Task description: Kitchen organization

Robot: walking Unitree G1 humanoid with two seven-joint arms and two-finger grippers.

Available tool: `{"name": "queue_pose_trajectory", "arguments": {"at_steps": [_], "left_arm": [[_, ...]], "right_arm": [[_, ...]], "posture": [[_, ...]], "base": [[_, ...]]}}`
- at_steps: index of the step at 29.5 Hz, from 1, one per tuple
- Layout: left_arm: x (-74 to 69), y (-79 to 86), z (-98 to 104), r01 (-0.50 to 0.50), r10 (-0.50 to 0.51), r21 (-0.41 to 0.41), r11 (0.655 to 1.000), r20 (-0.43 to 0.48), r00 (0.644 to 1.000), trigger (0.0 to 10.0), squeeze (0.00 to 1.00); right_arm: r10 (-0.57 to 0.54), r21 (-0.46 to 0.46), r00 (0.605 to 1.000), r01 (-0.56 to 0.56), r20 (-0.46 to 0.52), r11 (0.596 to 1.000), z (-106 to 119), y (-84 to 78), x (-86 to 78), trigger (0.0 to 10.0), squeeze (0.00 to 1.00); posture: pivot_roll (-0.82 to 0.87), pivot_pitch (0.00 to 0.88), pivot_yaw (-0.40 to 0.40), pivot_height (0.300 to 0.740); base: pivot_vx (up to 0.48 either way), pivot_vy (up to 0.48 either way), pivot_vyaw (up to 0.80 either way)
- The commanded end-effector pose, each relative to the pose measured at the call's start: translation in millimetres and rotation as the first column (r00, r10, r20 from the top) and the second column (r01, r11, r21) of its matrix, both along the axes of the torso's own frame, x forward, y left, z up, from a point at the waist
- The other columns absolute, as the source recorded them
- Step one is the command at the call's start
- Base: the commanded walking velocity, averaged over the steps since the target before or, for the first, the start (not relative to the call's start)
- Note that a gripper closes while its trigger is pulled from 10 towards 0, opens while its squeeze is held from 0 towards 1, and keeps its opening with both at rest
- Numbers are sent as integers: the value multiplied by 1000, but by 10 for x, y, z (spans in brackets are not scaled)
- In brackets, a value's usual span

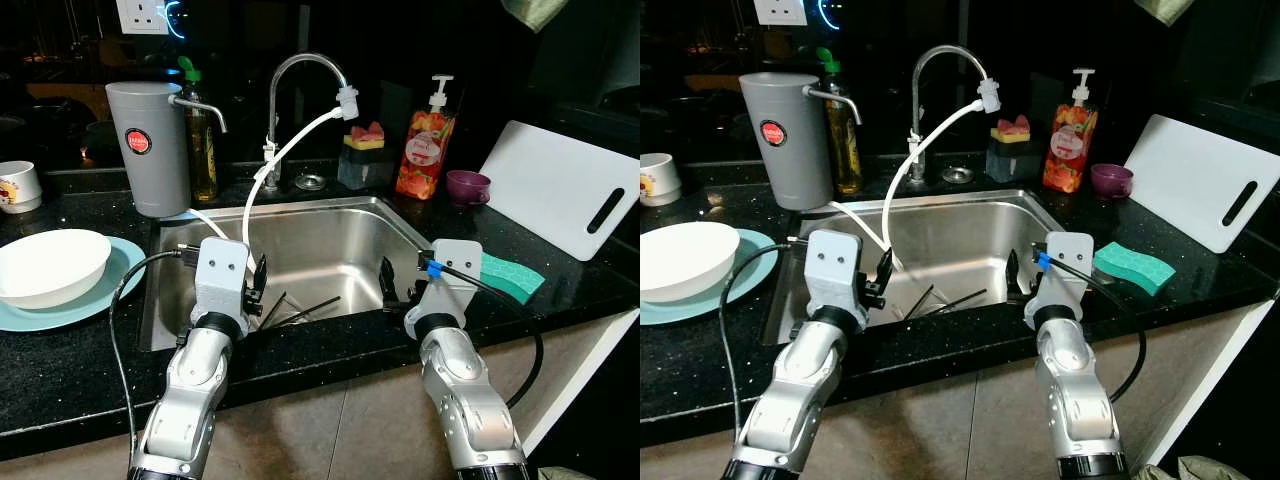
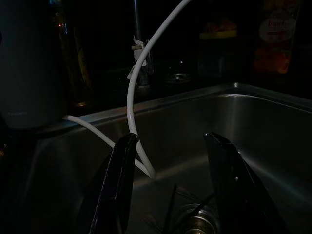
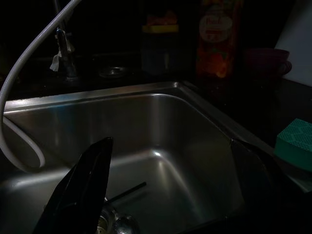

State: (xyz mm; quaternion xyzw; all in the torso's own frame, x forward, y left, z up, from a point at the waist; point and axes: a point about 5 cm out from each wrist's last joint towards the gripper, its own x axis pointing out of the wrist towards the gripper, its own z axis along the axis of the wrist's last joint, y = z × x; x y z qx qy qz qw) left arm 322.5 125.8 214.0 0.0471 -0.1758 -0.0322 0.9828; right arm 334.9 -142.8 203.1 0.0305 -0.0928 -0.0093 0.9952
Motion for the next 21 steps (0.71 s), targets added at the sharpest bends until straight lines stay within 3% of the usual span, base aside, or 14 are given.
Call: {"name": "queue_pose_trajectory", "arguments": {"at_steps": [1, 21], "left_arm": [[2, -1, 5, -1, 1, 5, 1000, -2, 1000, 10000, 0], [-8, -9, -8, -3, 3, 0, 1000, -5, 1000, 10000, 0]], "right_arm": [[0, -1, 1000, 0, -1, 1000, 7, 10, 2, 10000, 0], [1, -4, 1000, -1, -3, 1000, 9, 4, -2, 10000, 0]], "posture": [[54, 51, -71, 740], [50, 54, -77, 740]], "base": [[0, 0, 0], [0, 0, 0]]}}
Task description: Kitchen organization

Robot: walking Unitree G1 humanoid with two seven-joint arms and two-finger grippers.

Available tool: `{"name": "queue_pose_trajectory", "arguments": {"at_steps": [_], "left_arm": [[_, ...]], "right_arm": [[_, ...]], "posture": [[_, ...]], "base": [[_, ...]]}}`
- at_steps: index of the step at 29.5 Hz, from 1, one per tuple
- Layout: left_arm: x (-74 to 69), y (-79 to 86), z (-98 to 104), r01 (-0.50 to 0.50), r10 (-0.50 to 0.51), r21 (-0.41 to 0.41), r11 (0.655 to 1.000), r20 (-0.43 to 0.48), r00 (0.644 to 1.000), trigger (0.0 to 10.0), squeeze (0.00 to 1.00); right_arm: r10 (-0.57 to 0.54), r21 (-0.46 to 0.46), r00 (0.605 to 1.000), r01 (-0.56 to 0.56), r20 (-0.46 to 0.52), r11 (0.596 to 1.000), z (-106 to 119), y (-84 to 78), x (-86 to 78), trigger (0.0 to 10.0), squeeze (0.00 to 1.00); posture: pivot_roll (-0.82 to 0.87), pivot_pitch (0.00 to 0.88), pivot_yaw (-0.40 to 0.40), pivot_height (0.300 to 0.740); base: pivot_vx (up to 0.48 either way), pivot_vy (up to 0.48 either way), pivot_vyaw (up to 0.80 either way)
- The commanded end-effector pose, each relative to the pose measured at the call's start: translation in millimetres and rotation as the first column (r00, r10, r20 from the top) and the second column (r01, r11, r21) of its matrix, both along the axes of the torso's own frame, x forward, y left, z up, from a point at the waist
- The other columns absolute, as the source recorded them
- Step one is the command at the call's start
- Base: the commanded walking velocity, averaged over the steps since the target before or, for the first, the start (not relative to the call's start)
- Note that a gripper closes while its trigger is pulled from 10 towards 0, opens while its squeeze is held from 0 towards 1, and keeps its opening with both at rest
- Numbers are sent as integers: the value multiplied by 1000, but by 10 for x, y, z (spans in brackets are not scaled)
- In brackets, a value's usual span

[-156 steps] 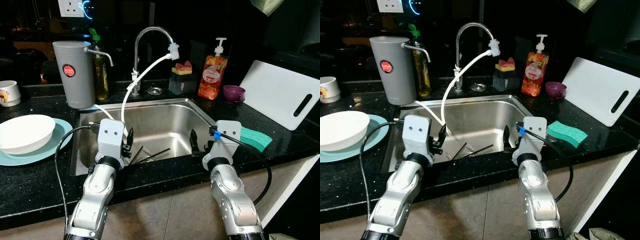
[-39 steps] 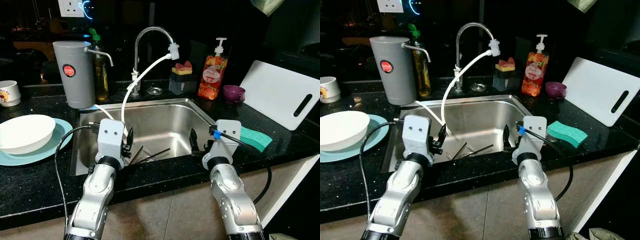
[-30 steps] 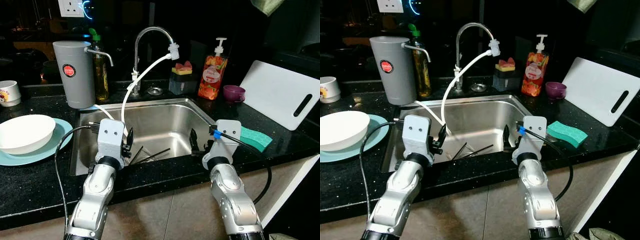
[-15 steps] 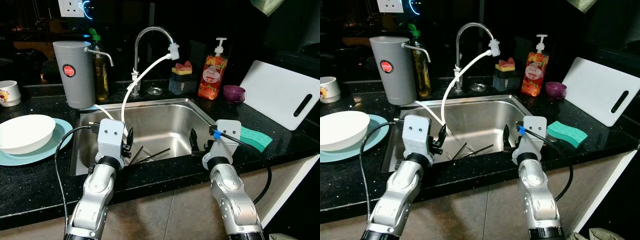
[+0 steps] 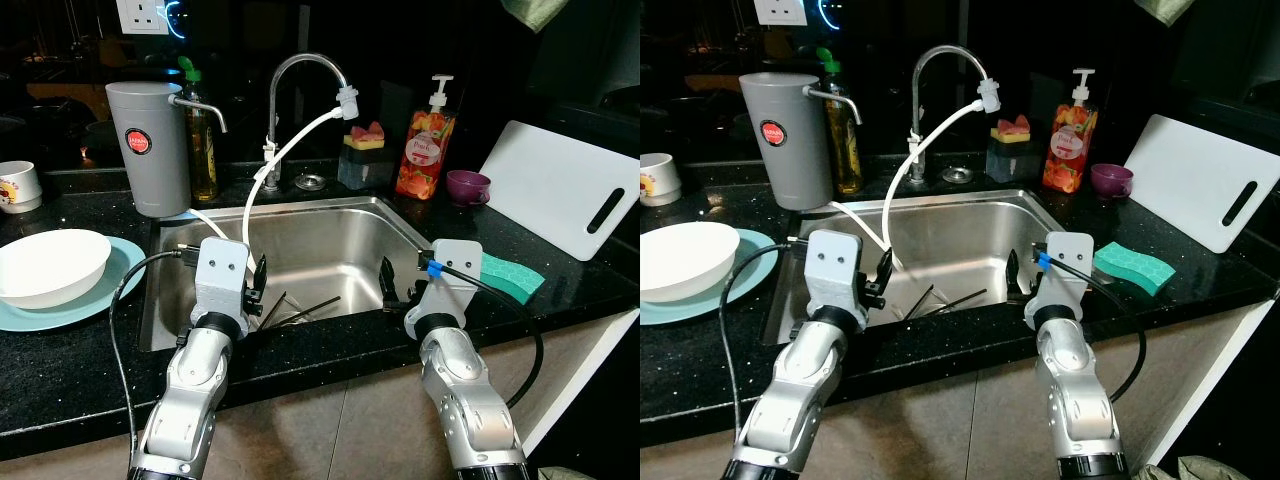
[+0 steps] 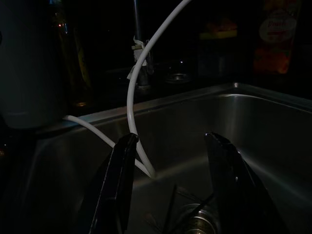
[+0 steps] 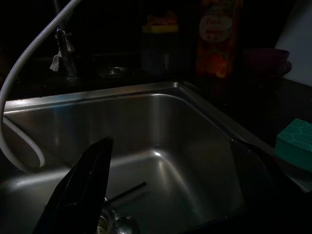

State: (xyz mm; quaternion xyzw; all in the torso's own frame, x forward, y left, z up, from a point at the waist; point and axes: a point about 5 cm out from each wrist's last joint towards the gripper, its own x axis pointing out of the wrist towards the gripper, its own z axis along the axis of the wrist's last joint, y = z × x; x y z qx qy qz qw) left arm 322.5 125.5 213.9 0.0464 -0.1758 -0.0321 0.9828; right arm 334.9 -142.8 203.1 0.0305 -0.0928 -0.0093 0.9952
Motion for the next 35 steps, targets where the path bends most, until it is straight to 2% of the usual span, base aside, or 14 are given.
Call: {"name": "queue_pose_trajectory", "arguments": {"at_steps": [1, 35], "left_arm": [[-9, -7, -9, -3, 3, 0, 1000, -5, 1000, 10000, 0], [-2, 0, -9, -4, 4, 4, 1000, -7, 1000, 10000, 0]], "right_arm": [[1, -5, 1000, -1, -3, 1000, 9, 4, -3, 10000, 0], [1, -3, 1000, -1, -1, 1000, 15, 10, 0, 10000, 0]], "posture": [[50, 54, -77, 740], [53, 51, -76, 740]], "base": [[0, 0, 0], [0, 0, 0]]}}
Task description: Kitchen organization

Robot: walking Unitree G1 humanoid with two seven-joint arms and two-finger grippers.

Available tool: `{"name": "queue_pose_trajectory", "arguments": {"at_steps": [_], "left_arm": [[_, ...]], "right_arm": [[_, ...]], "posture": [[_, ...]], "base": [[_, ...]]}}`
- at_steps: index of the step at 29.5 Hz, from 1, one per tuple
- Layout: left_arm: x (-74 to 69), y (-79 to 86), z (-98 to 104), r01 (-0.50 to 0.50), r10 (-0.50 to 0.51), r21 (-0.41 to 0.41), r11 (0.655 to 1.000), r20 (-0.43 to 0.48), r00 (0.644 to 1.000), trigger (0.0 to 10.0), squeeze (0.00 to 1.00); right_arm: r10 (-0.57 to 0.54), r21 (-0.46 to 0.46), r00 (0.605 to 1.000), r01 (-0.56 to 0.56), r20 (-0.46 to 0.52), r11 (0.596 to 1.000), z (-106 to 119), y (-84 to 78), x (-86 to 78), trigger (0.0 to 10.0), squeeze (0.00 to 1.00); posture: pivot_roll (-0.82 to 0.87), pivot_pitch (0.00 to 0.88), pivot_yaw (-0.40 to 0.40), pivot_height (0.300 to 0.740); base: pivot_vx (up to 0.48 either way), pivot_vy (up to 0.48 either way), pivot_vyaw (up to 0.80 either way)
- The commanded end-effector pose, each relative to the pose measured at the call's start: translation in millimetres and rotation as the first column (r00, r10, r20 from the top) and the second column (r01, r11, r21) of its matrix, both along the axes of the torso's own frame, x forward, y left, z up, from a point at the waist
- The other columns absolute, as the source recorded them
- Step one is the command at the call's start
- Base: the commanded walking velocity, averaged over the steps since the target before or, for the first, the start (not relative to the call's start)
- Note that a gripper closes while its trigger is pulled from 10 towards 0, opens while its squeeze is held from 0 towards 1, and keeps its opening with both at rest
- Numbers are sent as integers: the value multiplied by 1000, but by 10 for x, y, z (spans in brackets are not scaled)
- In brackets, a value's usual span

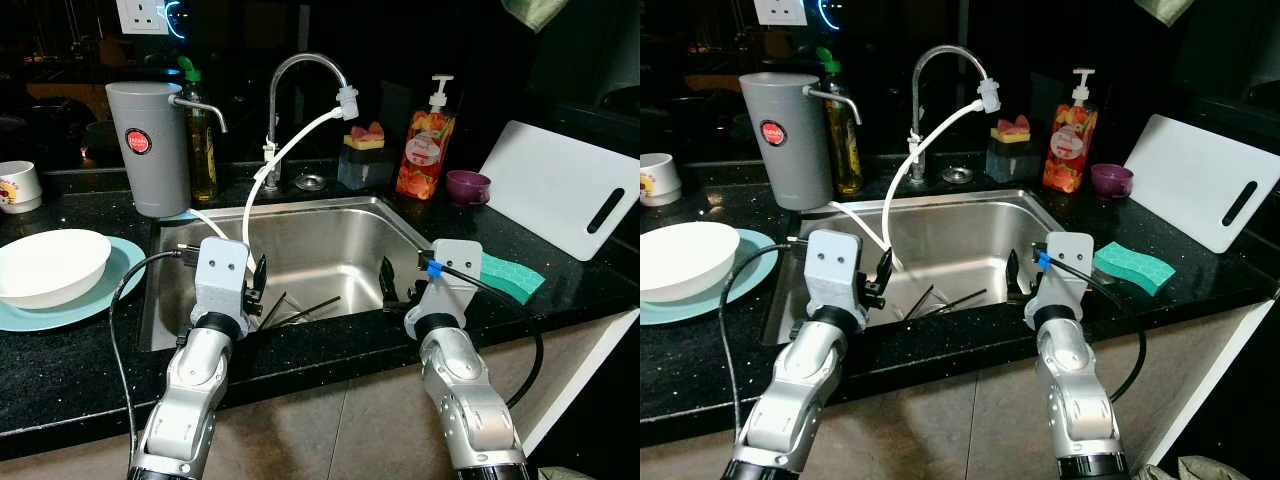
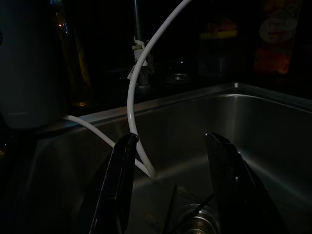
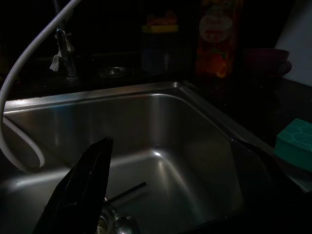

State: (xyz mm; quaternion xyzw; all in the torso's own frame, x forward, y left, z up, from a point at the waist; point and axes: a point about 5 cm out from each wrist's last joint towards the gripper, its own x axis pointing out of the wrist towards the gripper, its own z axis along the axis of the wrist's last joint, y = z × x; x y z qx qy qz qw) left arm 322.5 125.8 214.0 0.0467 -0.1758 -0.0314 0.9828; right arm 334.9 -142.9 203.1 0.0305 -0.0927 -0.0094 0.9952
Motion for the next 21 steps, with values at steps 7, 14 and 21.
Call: {"name": "queue_pose_trajectory", "arguments": {"at_steps": [7, 14, 21], "left_arm": [[-1, -5, -10, -3, 3, 3, 1000, -6, 1000, 10000, 0], [3, -11, -5, -1, 1, 3, 1000, -4, 1000, 10000, 0], [5, -9, -6, -1, 1, 4, 1000, -3, 1000, 10000, 0]], "right_arm": [[5, -4, 1000, -5, 1, 1000, 20, 16, 4, 10000, 0], [5, -6, 1000, -5, 2, 1000, 23, 14, 5, 10000, 0], [6, -8, 1000, -6, 3, 1000, 21, 13, 7, 10000, 0]], "posture": [[52, 47, -77, 740], [52, 47, -77, 740], [51, 41, -76, 740]], "base": [[0, 0, 0], [0, 0, 0], [0, 0, 0]]}}
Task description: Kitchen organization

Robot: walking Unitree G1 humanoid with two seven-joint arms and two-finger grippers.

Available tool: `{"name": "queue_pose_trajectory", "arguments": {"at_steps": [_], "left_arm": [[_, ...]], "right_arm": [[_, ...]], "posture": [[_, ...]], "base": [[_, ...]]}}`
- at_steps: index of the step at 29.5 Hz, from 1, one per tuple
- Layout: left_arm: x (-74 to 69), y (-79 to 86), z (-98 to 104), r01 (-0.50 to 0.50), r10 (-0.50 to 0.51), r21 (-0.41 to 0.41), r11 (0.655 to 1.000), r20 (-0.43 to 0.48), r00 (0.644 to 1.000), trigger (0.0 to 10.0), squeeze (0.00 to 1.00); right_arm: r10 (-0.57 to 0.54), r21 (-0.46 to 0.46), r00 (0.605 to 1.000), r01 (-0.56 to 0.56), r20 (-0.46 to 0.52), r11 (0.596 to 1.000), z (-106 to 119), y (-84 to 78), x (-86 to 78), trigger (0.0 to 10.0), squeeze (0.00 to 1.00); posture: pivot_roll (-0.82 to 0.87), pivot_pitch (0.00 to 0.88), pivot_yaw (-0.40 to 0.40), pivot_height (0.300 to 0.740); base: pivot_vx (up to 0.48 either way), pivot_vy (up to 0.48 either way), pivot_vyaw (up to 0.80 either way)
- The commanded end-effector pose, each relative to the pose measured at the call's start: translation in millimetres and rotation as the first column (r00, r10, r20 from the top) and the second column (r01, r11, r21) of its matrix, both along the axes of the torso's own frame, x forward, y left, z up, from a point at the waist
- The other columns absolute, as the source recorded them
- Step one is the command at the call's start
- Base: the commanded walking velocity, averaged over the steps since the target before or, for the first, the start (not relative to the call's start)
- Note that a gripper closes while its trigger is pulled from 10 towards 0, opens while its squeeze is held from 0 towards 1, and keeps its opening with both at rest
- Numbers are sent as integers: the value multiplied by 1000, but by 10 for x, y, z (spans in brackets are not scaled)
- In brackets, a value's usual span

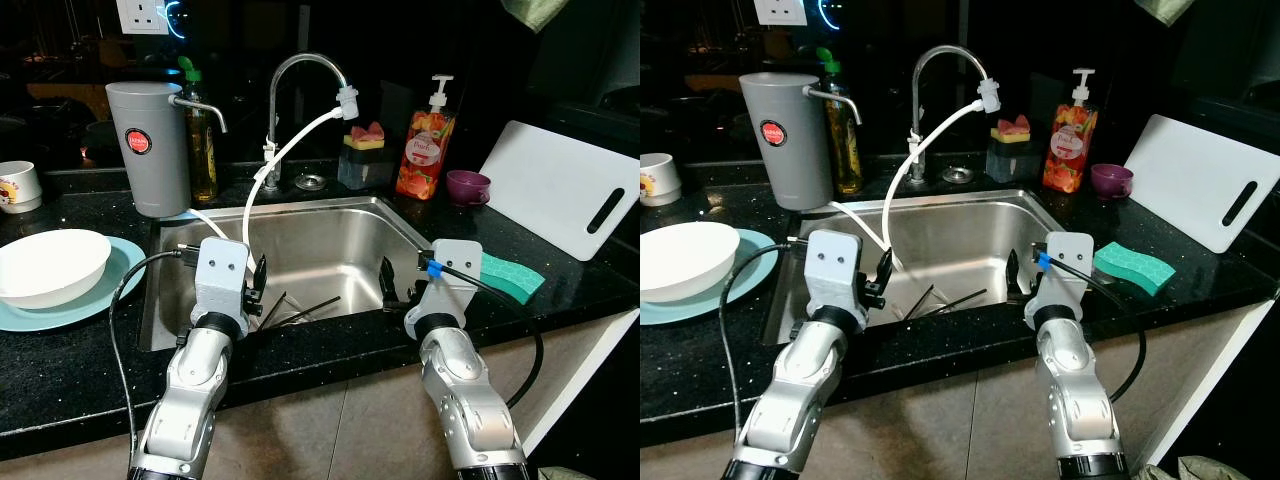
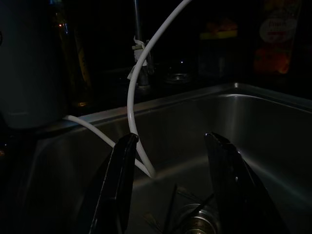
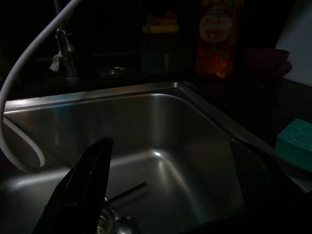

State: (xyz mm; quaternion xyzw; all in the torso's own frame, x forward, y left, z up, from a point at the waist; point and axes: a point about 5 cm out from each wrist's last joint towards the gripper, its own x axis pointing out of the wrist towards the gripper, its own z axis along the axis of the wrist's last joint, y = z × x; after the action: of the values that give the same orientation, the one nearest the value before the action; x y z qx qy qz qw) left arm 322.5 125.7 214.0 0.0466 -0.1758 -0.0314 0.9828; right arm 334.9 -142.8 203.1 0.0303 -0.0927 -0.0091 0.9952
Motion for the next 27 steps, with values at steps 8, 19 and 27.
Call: {"name": "queue_pose_trajectory", "arguments": {"at_steps": [8, 19, 27], "left_arm": [[8, -1, -3, -3, 3, 5, 1000, -2, 1000, 10000, 0], [6, 1, -4, -3, 3, 7, 1000, -4, 1000, 10000, 0], [0, 1, -11, -4, 4, 8, 1000, -8, 1000, 10000, 0]], "right_arm": [[8, -9, 1000, -8, 5, 1000, 31, 13, 12, 10000, 0], [4, -6, 1000, -4, 2, 1000, 22, 14, 7, 10000, 0], [3, -4, 1000, -3, -2, 1000, 12, 12, 0, 10000, 0]], "posture": [[51, 41, -76, 740], [53, 43, -74, 740], [53, 49, -75, 740]], "base": [[0, 0, 0], [0, 0, 0], [0, 0, 0]]}}
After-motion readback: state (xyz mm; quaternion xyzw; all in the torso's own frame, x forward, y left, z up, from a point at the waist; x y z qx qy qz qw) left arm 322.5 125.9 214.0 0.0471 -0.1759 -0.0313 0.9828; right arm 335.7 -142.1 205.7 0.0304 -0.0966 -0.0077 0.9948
